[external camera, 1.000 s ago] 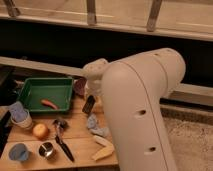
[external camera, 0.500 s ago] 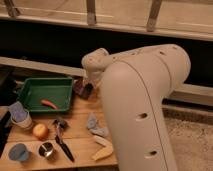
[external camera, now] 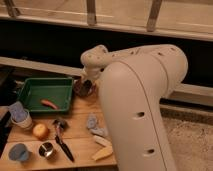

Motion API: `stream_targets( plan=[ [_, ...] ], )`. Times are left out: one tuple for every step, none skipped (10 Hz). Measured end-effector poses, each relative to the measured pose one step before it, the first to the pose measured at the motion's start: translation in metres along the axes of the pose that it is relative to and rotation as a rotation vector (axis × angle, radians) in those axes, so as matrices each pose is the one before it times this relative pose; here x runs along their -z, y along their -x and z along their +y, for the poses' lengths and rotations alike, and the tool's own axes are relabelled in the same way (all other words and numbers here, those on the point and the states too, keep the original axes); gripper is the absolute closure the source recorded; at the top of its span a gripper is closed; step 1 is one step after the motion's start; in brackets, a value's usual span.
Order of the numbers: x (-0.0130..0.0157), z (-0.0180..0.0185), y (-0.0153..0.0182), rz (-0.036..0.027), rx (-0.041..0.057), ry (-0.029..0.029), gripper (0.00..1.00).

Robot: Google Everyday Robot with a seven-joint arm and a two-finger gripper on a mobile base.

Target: Wipe purple bowl with eraser

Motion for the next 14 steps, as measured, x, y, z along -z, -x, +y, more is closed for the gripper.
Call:
stream_targets(
  plan=[
    [-0.00069,0.00041,-0.00065,0.00037,0.00026,-0.00025,1.00],
    [-0.00028,0.00074,0.00157,-0.00831,-0.00433,0.00695,1.00],
    [-0.00050,0.00280,0.00728,-0.02059,-0.00008,0.01230,1.00],
    [-0.00327,0.00754,0.01492,-0.02773,0.00835,0.01264,1.00],
    [-0.00172,0.01153,0.01506,-0.02654,0.01500,0.01023,1.00],
    [-0.00338,0.00634,0.00714,-0.01412,0.00992,-0.00069,1.00],
    [-0.00473,0.00450,0.00519,-0.00753,0.00397,-0.00202,1.00],
    [-0.00928,-0.00202,0.00154,-0.00150,0.00063,-0.00713,1.00],
    [-0.00905,-0.00322,-0.00091,0.00142,-0.00273,-0.00279,1.00],
    [-0.01194,-0.00381,-0.00290,0.00517,-0.00505,-0.00078,1.00],
    [-0.01002,-0.00310,-0.00380,0.00779,-0.00593,0.00029,1.00],
    [-0.00766,-0.00167,-0.00254,0.00766,-0.01014,0.00463,1.00],
    [-0.00389,-0.00014,-0.00082,0.00510,-0.00642,0.00286,1.00],
    [-0.00407,-0.00107,-0.00035,0.00453,-0.00198,-0.00110,1.00]
  ],
)
